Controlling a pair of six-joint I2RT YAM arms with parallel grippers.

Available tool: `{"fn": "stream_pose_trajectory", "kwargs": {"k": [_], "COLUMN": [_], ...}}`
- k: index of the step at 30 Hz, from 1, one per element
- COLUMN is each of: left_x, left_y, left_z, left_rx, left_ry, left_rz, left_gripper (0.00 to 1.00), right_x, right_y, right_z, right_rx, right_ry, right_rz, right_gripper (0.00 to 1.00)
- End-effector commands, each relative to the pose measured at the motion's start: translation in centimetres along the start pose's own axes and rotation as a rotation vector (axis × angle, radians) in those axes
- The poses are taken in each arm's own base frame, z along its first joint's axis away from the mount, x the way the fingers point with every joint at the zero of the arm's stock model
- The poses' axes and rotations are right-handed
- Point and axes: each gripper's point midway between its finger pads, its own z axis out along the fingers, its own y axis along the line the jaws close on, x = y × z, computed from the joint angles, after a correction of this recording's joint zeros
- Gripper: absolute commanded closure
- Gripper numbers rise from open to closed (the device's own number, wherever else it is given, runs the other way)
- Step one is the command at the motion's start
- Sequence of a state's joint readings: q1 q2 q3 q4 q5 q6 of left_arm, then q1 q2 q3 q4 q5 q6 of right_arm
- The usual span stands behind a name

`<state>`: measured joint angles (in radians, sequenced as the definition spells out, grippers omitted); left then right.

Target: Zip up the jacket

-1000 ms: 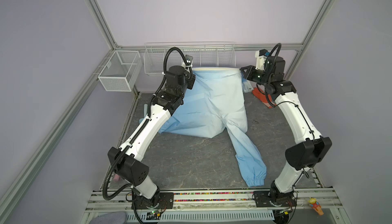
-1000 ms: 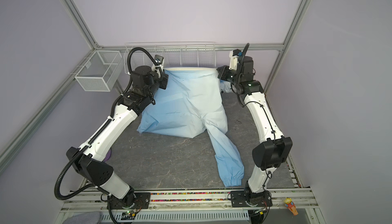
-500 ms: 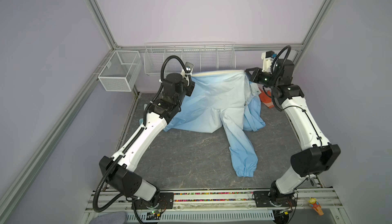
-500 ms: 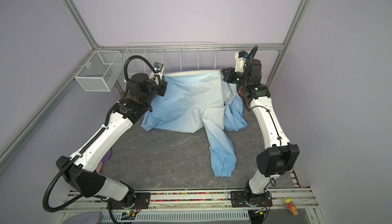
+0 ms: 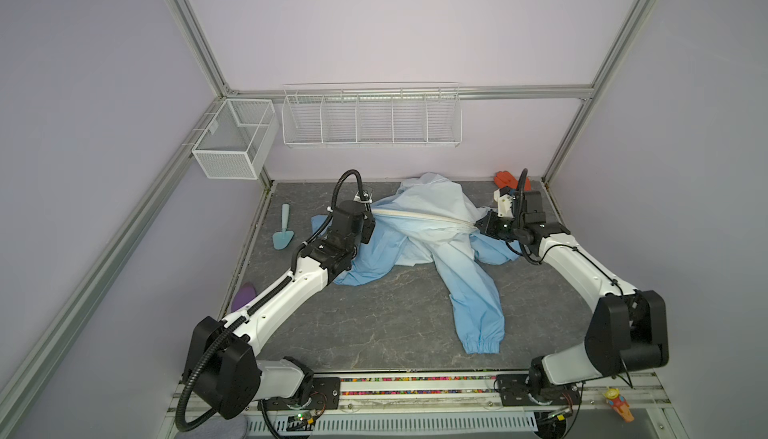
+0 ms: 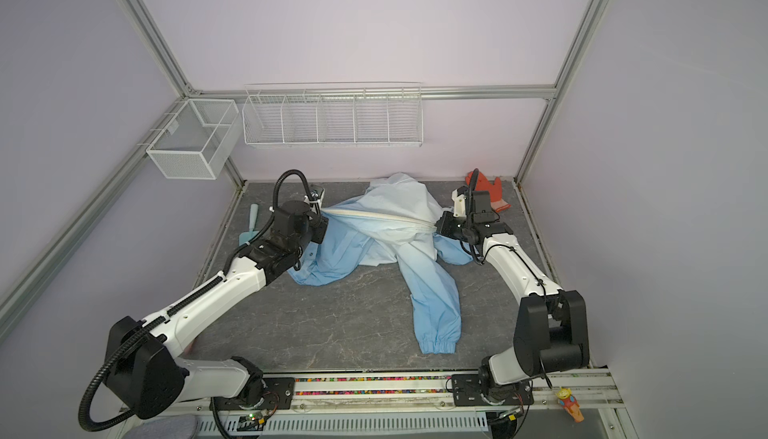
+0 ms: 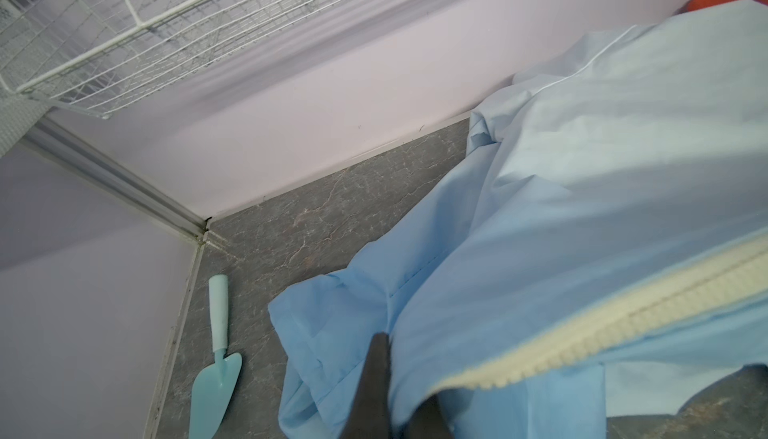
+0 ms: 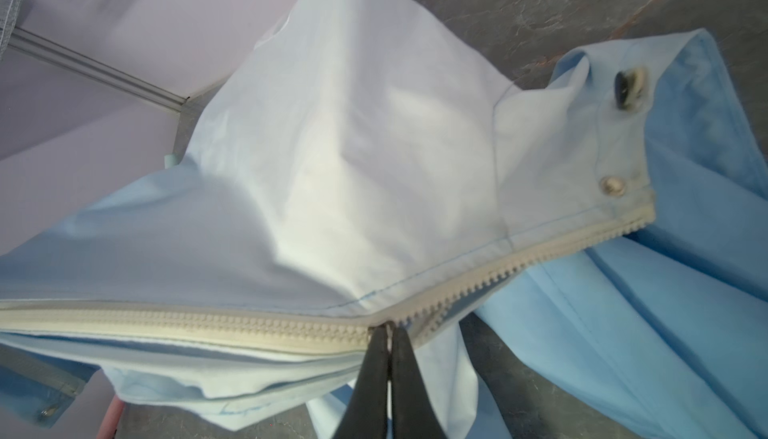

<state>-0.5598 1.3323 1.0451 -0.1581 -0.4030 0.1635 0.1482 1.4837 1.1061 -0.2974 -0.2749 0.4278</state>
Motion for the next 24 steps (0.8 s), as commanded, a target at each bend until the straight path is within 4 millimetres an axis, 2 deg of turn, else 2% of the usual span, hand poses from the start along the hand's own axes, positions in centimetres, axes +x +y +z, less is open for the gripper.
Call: {"fn": "stream_pose_trajectory", "kwargs": {"k": [1, 5, 9, 17, 22, 24], "left_x": [-1.7, -1.3, -0.9, -0.6, -0.7, -0.6], "left_y": [6.5, 7.7, 8.2, 8.4, 8.1, 7.9], "left_z": [-1.7, -1.8, -1.9, -1.7, -1.6, -1.4], "left_rx": [-0.213, -0.238, -0.245, -0.240, -0.228, -0.216], "left_ry": [-0.046, -0.023, -0.017, -0.008, -0.008, -0.007], "left_rz": [-0.106, -0.110, -0.115, -0.121, -0.126, -0.127], "left_gripper": [1.00, 1.00, 1.00, 1.00, 1.00, 1.00], "right_x": [-1.8, -2.5, -3.0, -3.8, -3.8, -4.0], "right_y": [-3.2, -4.4, -5.9, -8.6, -9.7, -9.4], "right_z": [-1.6, -1.7, -1.8, -2.4, -2.7, -2.6], "right_rx": [0.173, 0.234, 0.287, 0.361, 0.374, 0.340], "right_ry": [-0.081, -0.089, -0.102, -0.108, -0.105, -0.105], "right_rz": [-0.031, -0.018, 0.014, 0.077, 0.103, 0.109], "right_gripper": [0.93, 0.93, 0.93, 0.93, 0.93, 0.93]}}
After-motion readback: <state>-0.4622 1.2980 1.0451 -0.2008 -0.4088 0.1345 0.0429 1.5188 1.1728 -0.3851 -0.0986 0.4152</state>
